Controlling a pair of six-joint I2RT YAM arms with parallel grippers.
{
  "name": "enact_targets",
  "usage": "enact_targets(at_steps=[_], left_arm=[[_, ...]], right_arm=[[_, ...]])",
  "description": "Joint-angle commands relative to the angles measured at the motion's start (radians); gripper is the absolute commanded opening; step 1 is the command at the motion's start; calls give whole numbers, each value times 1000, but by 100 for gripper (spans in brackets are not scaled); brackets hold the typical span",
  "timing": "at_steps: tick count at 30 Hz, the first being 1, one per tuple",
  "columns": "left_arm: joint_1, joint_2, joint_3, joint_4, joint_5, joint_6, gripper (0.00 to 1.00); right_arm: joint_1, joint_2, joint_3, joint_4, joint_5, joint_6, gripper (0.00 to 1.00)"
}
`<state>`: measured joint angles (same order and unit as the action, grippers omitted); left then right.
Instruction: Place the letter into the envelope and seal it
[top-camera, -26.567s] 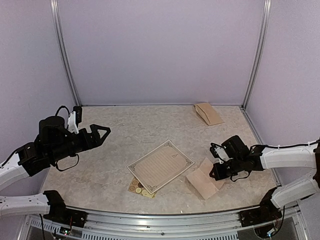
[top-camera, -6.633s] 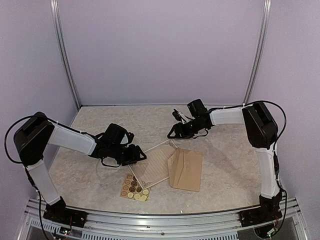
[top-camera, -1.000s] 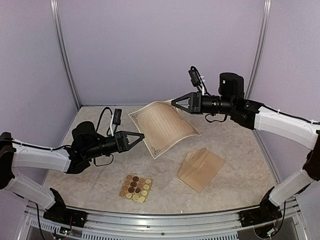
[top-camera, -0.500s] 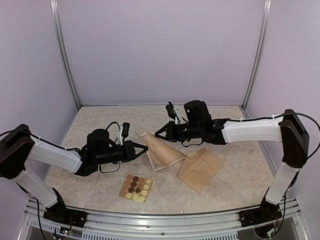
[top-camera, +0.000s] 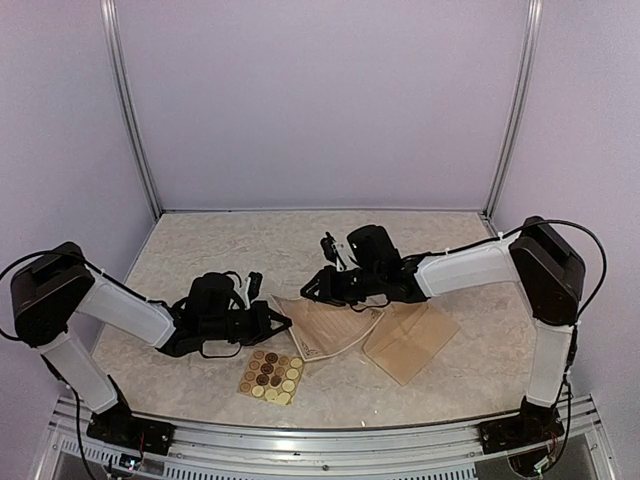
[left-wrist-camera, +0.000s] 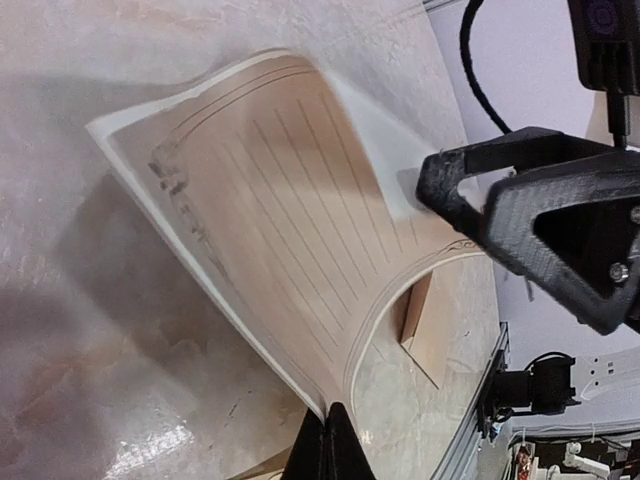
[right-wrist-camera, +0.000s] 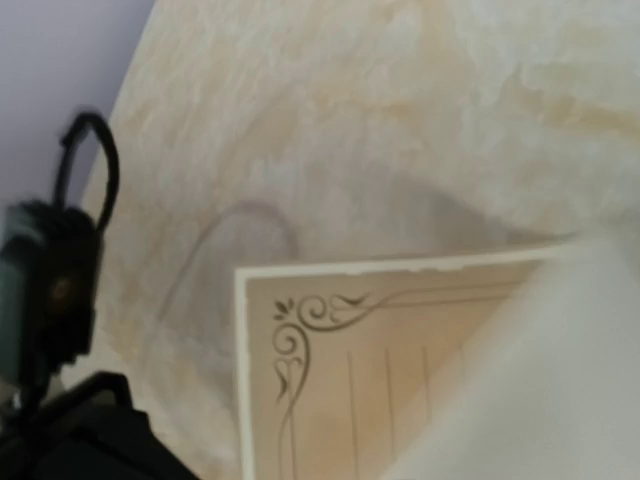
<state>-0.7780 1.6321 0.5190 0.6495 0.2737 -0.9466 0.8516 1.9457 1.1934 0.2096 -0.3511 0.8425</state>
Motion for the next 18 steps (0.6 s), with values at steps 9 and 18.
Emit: enact_targets(at_steps=[9,18], left_arm=[[49,-19,-44,-155,-37,-17,0],[63,-13,-41,-165,-27,-12,0]], right_arm=[[-61,-187,33,-268,152,-245,76],[-272,-312,-206,-282,7,-235,78]])
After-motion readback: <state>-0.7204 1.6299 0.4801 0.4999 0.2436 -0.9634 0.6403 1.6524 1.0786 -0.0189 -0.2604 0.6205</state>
